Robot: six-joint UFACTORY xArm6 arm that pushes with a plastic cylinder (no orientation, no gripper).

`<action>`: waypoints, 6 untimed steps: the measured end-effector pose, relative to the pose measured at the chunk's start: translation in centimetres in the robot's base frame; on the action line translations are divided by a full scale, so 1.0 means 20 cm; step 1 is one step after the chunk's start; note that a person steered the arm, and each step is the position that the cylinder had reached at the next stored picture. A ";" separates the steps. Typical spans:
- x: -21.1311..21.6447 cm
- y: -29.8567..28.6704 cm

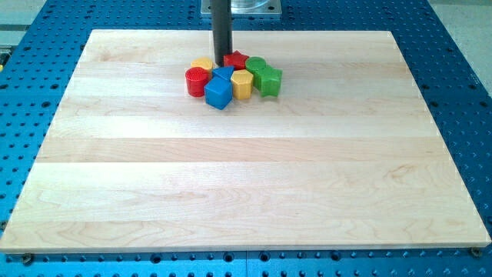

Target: Separate the red star from the green circle

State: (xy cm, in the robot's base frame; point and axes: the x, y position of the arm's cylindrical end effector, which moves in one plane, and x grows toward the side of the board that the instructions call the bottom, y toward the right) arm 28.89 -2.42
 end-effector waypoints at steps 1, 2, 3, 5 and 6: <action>0.02 0.32; 0.02 0.69; 0.24 1.04; 0.17 0.39; 0.03 0.34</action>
